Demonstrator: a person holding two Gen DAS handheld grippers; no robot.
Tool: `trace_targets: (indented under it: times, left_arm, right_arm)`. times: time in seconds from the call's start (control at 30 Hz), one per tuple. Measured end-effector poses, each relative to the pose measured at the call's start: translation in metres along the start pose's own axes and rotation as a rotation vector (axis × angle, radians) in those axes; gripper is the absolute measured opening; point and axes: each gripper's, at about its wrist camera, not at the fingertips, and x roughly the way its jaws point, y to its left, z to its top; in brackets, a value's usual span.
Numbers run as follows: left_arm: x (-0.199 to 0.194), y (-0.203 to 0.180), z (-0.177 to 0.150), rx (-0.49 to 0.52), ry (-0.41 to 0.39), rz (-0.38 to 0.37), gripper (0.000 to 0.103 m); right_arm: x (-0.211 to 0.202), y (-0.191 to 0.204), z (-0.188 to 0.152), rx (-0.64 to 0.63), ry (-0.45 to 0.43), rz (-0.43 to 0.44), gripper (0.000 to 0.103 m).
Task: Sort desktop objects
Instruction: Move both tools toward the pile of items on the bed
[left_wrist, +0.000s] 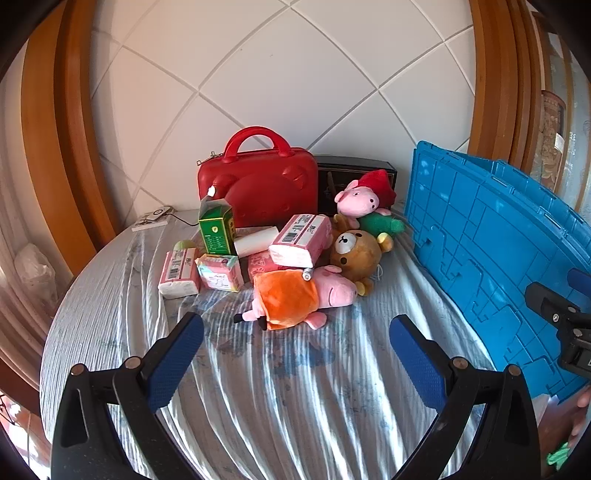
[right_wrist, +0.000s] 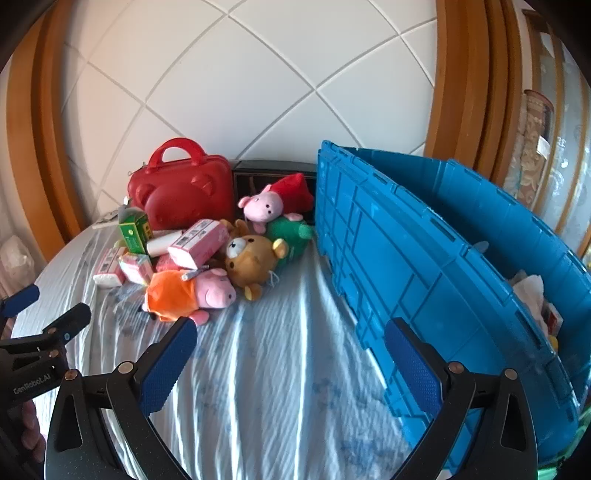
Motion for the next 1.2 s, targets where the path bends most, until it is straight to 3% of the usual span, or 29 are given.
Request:
trace_targets:
  times: [1.2]
  left_arm:
    - [0.04,0.027,0.006,-0.01,0.055,0.031,0.102]
  right_arm:
    - [0.041,0.012,0.017,-0.014,0.046,-0.009,0.103]
